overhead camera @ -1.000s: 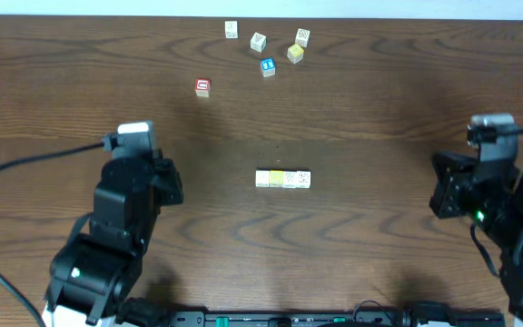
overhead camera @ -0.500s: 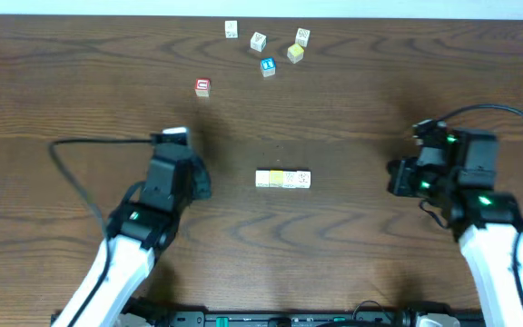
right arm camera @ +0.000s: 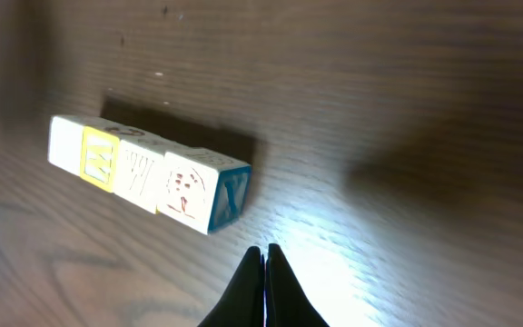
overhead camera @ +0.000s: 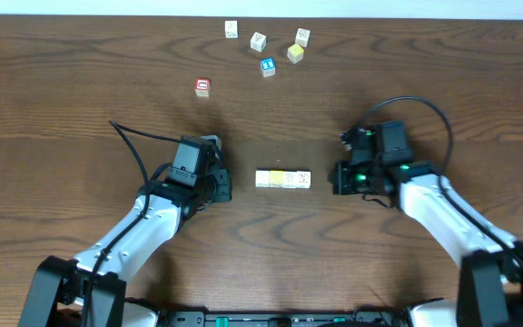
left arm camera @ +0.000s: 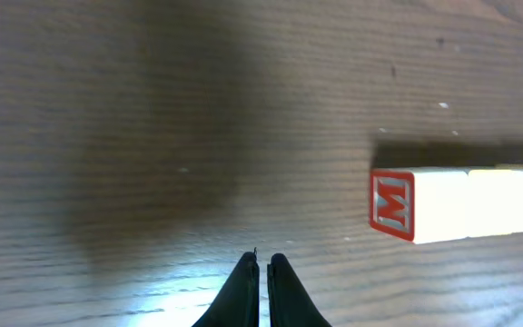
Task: Lift 4 blocks
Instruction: 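Lower left gripper at the M block end, right gripper at the X end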
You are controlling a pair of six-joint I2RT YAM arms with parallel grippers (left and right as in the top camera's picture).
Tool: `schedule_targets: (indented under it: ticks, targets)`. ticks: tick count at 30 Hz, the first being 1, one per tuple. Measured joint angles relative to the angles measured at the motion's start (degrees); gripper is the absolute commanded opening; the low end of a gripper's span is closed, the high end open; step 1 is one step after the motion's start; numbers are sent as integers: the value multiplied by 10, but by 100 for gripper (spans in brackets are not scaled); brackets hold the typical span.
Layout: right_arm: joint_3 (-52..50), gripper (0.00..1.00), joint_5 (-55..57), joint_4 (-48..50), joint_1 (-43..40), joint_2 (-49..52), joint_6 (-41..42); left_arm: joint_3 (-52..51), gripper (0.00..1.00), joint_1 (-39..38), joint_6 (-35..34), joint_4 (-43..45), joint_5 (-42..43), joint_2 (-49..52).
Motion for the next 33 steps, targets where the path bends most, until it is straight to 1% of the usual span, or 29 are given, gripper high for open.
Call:
schedule_targets:
  ticks: [4,8,14,24,33]
  targets:
    - [0,1,0,16,15,28,12,0,7,0,0,1,22,2]
    - [-1,1,3,11,16,29,19,0,7,0,0,2,31,2]
    - [-1,1,17,3,16,29,22,0,7,-6,0,3,35,14]
    - [-1,1,34,8,16,30,23,0,7,-21,0,32,40,26]
    - [-1,1,39,31,16,62,37,0,7,-21,0,51,40,26]
